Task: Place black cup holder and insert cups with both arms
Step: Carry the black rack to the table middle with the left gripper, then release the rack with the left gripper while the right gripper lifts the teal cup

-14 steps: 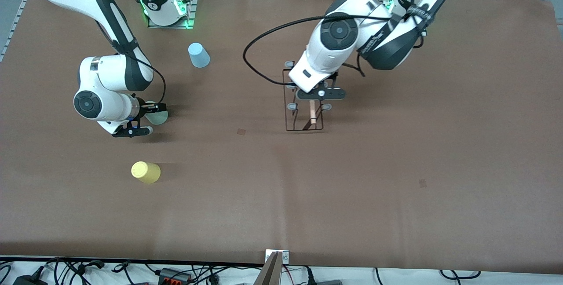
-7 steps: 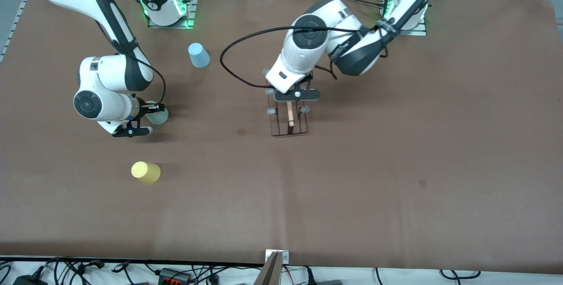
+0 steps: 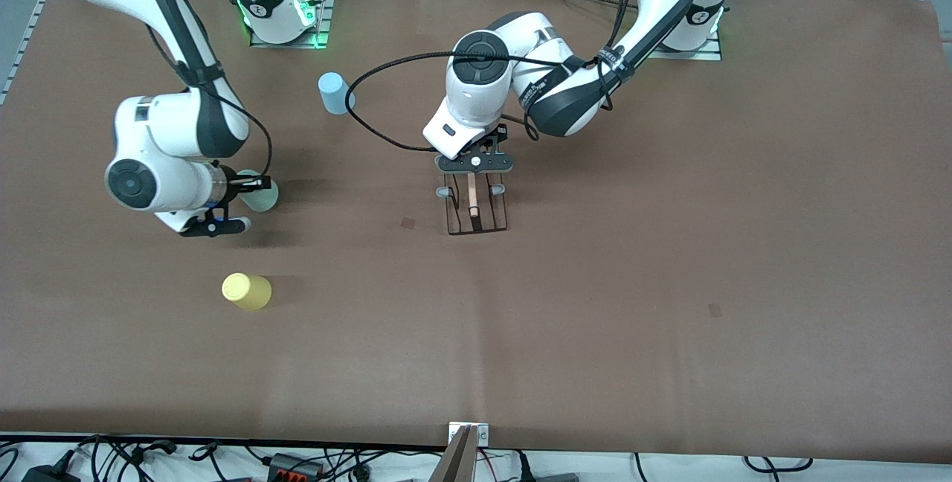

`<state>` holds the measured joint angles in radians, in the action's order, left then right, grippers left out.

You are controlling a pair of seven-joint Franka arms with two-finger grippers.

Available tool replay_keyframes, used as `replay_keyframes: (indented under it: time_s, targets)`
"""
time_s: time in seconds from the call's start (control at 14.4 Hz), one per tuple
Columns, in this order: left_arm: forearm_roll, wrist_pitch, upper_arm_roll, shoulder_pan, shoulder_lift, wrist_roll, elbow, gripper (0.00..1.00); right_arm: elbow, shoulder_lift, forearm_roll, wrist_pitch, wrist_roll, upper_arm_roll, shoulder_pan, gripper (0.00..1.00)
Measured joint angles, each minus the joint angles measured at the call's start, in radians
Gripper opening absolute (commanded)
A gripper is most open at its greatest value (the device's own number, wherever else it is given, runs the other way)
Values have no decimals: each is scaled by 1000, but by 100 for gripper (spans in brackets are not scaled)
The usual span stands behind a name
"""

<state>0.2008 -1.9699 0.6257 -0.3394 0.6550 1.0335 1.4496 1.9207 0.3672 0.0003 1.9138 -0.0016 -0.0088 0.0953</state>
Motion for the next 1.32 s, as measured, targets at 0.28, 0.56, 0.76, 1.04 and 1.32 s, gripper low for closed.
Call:
replay_keyframes:
  time_s: [0.28, 0.56, 0.76, 1.04, 1.32]
  targets:
    - [1, -13, -3, -1, 3, 0, -5, 8, -161, -13, 42, -156, 1, 6, 34, 21]
    - [4, -22, -5, -15, 17, 3, -7, 38, -217, -13, 86, -213, 2, 8, 60, 21]
    - [4, -22, -9, -6, 17, 24, -28, 45, -226, -12, 91, -214, 9, 8, 88, 21]
    - [4, 37, -8, 53, -1, 38, -52, 48, -236, -12, 94, -223, 94, 9, 134, 21]
    - [4, 159, 3, 150, -70, -74, -62, 48, -246, -14, 96, -251, 191, 11, 209, 21]
